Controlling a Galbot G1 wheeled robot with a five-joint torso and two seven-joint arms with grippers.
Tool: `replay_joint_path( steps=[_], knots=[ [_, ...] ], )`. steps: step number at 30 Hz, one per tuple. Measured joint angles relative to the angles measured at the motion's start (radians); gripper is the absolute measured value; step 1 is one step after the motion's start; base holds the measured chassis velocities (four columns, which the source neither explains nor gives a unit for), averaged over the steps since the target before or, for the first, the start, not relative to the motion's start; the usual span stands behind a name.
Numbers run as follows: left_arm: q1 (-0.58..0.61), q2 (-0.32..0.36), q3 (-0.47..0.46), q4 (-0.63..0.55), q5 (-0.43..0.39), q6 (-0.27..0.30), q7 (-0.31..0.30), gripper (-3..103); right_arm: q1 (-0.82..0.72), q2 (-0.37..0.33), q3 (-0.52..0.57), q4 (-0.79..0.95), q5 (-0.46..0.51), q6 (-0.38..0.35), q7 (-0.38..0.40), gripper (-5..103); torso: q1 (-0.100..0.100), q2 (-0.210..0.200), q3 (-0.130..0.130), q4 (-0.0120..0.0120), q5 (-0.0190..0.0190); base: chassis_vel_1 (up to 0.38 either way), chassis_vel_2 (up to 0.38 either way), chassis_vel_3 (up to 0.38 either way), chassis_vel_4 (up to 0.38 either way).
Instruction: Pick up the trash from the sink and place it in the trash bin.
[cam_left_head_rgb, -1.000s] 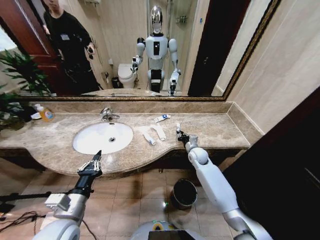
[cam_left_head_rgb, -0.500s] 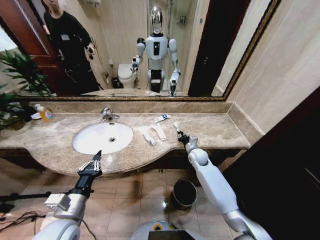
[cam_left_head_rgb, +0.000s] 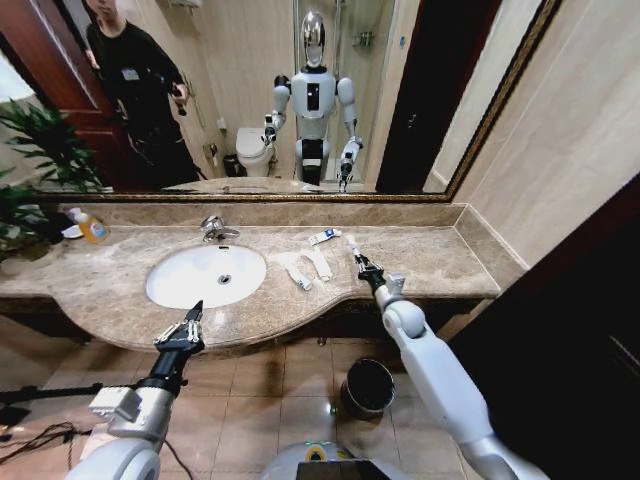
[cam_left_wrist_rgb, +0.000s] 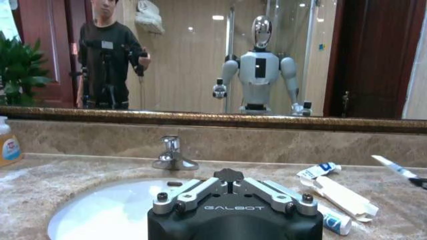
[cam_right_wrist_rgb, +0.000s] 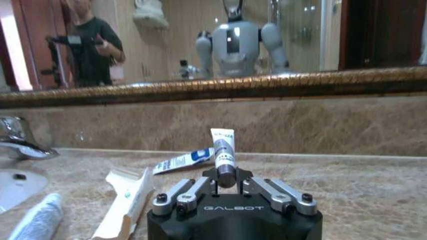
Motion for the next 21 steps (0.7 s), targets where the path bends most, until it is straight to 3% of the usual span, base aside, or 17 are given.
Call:
replay_joint_path(
  steps=[21],
  knots=[
    [0.000,0.000,0.000,0.000,0.000,0.000,0.000,0,-0.420,-0.018,0.151,0.273,-0.040,0.161,-0.022,16,0.000,0.000,0.000,-0.0001,0.0000,0.000,0.000,0.000,0.000]
  ],
)
